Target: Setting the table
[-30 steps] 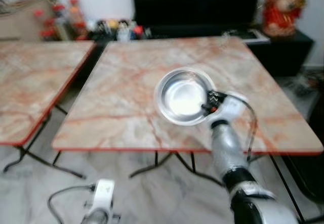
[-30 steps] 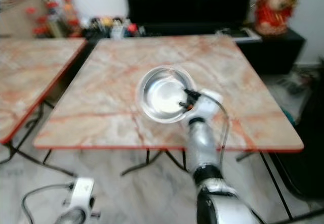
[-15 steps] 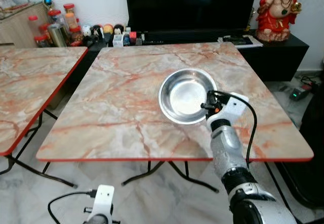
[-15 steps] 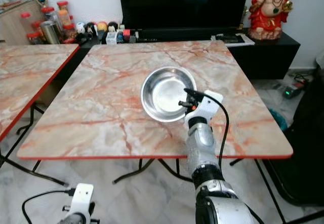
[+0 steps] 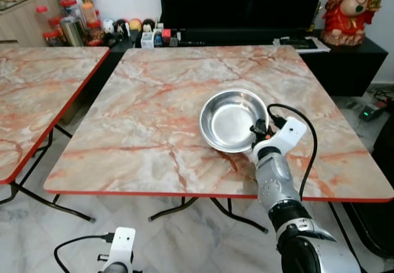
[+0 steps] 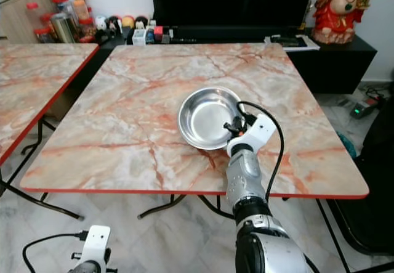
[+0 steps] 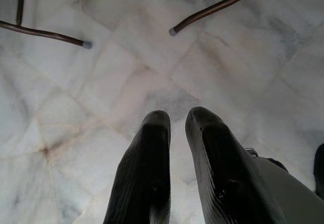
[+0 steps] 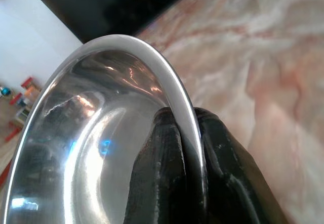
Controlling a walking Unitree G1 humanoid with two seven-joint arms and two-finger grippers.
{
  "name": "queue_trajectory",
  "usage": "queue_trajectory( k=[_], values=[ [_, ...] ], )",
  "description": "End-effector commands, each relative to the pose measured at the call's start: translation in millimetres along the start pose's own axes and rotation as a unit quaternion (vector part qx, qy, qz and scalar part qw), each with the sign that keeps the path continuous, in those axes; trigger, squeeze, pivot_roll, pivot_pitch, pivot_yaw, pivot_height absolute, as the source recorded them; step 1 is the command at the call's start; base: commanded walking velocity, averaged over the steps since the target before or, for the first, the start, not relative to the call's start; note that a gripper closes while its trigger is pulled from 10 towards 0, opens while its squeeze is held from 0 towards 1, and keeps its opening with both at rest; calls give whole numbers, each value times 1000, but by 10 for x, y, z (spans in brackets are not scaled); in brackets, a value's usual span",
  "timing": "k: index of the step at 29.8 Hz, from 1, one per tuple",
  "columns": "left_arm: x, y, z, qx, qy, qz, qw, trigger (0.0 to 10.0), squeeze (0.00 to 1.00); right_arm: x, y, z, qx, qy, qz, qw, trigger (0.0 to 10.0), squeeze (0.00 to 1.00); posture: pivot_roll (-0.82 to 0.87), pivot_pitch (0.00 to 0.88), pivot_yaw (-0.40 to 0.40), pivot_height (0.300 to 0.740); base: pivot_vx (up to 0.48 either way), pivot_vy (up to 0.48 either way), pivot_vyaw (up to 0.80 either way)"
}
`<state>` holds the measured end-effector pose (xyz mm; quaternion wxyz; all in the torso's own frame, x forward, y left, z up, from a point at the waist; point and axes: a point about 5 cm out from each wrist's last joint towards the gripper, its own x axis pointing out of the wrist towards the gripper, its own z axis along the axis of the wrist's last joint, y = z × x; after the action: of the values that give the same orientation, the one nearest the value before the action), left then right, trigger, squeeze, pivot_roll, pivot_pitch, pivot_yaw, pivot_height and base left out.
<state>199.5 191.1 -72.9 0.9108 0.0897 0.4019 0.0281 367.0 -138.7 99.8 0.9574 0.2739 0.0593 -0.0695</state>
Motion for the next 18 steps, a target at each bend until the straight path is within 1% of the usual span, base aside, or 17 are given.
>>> queue_trajectory(
  k=[1, 2, 4, 5, 6, 7, 9, 12, 15, 18],
  values=[
    [-13, 44, -61, 9, 10, 4, 1000, 10000, 0, 18, 35, -27, 7, 24, -8, 1000, 10000, 0, 68, 0, 29, 740, 0, 0, 0],
    [-15, 50, -68, 10, 11, 5, 1000, 10000, 0, 14, 36, -67, 7, 42, -9, 999, 10000, 0, 68, 0, 29, 740, 0, 0, 0],
    [-15, 50, -71, 10, 12, 6, 1000, 10000, 0, 8, 28, -99, 17, 52, -15, 998, 10000, 0, 73, 0, 27, 740, 0, 0, 0],
    [-15, 50, -71, 10, 12, 6, 1000, 10000, 0, 8, 28, -99, 17, 52, -15, 998, 10000, 0, 73, 0, 27, 740, 0, 0, 0],
    [-16, 50, -73, 9, 12, 6, 1000, 10000, 0, -2, 1, -160, 6, 76, -26, 997, 10000, 0, 73, 0, 27, 740, 0, 0, 0],
    [-17, 42, -77, 9, 13, 6, 1000, 10000, 0, -11, -16, -186, 8, 81, -34, 996, 10000, 0, 76, 0, 27, 740, 0, 0, 0],
    [-19, 34, -81, 9, 13, 5, 1000, 10000, 0, -15, -25, -196, 16, 83, -38, 996, 10000, 0, 77, 0, 27, 740, 0, 0, 0],
    [-19, 31, -81, 10, 13, 4, 1000, 10000, 0, -15, -38, -194, 16, 85, -44, 995, 10000, 0, 75, 0, 27, 740, 0, 0, 0],
    [-19, 32, -83, 12, 13, 3, 1000, 10000, 0, -14, -59, -209, 15, 98, -52, 994, 10000, 0, 71, 0, 31, 740, 0, 0, 0],
    [-17, 36, -78, 14, 14, 3, 1000, 10000, 0, -9, -53, -217, 45, 107, -51, 992, 10000, 0, 75, 0, 28, 740, 0, 0, 0]
  ],
)
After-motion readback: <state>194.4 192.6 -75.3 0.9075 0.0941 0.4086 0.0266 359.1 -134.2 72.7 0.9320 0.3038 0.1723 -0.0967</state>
